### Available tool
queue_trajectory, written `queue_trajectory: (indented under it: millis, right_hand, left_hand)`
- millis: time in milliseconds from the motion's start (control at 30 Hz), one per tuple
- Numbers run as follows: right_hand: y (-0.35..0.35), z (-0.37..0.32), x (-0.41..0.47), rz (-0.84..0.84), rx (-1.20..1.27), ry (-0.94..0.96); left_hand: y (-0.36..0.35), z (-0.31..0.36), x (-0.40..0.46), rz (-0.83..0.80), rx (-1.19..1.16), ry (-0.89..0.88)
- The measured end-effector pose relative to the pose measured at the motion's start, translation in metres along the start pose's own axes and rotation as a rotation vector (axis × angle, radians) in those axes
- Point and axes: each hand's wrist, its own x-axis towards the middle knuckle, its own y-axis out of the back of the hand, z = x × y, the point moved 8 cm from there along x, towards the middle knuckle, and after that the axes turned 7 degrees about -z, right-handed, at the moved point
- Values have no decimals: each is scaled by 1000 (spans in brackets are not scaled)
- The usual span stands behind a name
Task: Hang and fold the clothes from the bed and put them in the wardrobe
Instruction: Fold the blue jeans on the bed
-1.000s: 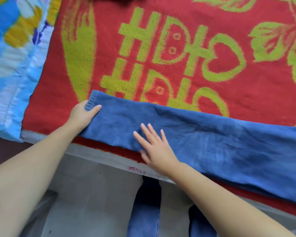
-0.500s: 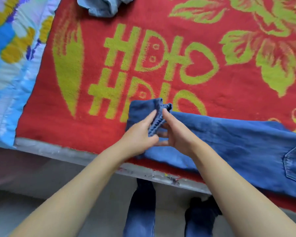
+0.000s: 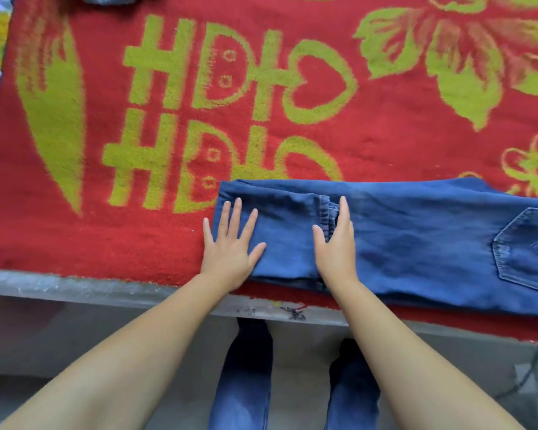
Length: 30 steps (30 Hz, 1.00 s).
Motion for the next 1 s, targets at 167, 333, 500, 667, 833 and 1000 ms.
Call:
queue_trajectory:
  millis: [167, 333, 500, 667, 833, 1000]
  right_hand:
    - [2, -3, 19, 10, -69, 7]
    - [0, 2, 17, 78, -563, 32]
    - [-23, -2, -31, 76, -835, 310]
    - [-42, 51, -25, -398, -844, -17]
    - [-26, 26, -20, -616, -688, -151]
    - [61, -72, -38, -571, 344, 7]
  left_hand:
    - [2, 4, 1, 109, 18, 35]
    - [7, 7, 1, 88, -58, -1]
    - [31, -42, -13, 259, -772, 174]
    - [7, -61, -7, 6, -1228, 370]
    - [63, 3, -11, -281, -1570, 56]
    - [140, 129, -33, -302, -1293, -345]
